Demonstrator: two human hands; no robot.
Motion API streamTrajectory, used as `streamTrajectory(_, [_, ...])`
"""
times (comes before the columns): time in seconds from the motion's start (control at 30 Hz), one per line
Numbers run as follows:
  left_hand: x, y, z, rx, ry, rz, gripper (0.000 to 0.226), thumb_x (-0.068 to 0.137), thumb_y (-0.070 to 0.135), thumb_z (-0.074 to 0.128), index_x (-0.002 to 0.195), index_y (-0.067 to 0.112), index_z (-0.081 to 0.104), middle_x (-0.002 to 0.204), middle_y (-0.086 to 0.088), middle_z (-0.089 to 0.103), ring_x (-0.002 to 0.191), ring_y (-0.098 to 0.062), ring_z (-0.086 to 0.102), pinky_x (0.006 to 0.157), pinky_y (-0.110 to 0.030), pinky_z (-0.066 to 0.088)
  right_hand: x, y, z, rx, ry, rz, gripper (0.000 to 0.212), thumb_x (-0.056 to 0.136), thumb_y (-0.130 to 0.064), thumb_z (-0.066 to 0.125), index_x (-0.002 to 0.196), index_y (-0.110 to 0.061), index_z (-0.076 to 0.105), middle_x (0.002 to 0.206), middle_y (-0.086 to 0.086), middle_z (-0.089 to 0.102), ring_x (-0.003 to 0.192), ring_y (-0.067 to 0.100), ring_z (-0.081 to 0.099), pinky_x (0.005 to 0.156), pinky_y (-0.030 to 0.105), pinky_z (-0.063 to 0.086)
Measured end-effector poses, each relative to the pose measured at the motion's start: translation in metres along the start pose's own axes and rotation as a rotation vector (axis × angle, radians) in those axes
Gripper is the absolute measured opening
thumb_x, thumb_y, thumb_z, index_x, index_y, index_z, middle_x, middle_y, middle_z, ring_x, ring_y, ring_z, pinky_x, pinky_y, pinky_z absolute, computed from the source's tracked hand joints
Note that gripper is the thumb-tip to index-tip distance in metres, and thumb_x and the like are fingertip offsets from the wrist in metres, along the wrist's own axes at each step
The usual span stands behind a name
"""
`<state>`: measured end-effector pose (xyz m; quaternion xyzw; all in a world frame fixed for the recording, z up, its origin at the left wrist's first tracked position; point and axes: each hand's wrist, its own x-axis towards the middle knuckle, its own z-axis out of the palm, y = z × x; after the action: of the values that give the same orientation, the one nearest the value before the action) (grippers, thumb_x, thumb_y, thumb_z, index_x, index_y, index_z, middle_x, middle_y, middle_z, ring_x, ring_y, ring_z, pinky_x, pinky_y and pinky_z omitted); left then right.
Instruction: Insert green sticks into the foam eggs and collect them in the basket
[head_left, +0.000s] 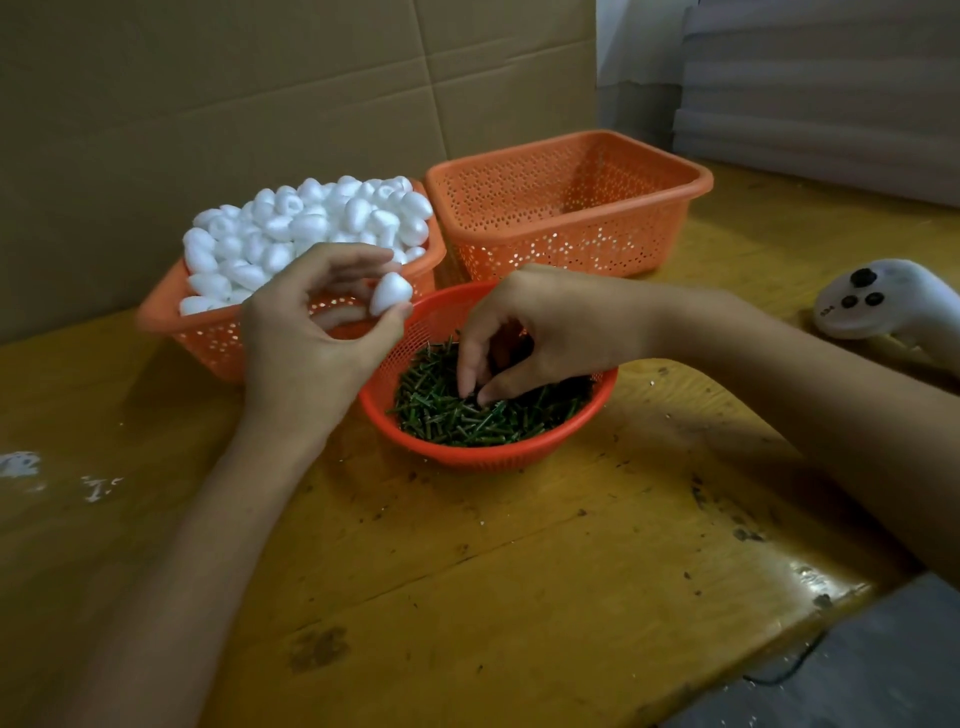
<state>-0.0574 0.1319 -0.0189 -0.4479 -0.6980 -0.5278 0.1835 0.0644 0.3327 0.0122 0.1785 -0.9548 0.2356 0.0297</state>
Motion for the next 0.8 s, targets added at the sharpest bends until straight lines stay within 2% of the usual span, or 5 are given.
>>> streamTrajectory(0.07, [-0.0013,0.0017,0.001,-0.009,-0.033,-0.009,0.027,0.088,0.012,0.084,0.112,0.02,0.073,0.109,0.002,0.076,0.103,-0.017,0.074,0.083,-0.028,0.063,0.0009,0.0,0.001,0.011,0.015,-0.015,0.016,0.087,-0.016,0.084,0.102,-0.019,0.081,0.096,-0.01,0.078,0.089,-0.001,0.071,0.085,0.015,0.051])
streamTrajectory(0.23, [-0.0015,0.0021,0.0026,-0.079,-0.081,-0.038,0.024,0.087,0.007,0.085,0.107,0.011,0.072,0.106,-0.002,0.077,0.102,-0.016,0.076,0.086,-0.029,0.062,0.0021,0.0002,0.0014,0.023,0.053,-0.049,0.013,0.088,-0.02,0.083,0.101,-0.018,0.081,0.097,-0.011,0.079,0.093,-0.001,0.072,0.092,0.024,0.053])
streamTrajectory(0.5, [-0.0019,0.0039,0.0026,-0.109,-0.125,-0.059,0.024,0.084,-0.001,0.085,0.101,0.01,0.073,0.108,-0.003,0.078,0.1,-0.013,0.077,0.088,-0.026,0.061,0.0015,0.0005,0.0017,0.061,0.09,-0.056,0.015,0.086,-0.02,0.085,0.1,-0.016,0.08,0.095,-0.01,0.079,0.091,-0.003,0.072,0.089,0.018,0.052])
streamTrajectory(0.8, [0.0,0.0069,0.0019,-0.135,-0.166,-0.054,0.03,0.082,-0.004,0.086,0.107,0.007,0.075,0.106,-0.002,0.079,0.101,-0.016,0.076,0.083,-0.025,0.061,0.0019,-0.0003,0.0015,0.038,0.097,-0.063,0.015,0.087,-0.02,0.085,0.1,-0.016,0.08,0.096,-0.009,0.079,0.092,0.0,0.073,0.09,0.026,0.054])
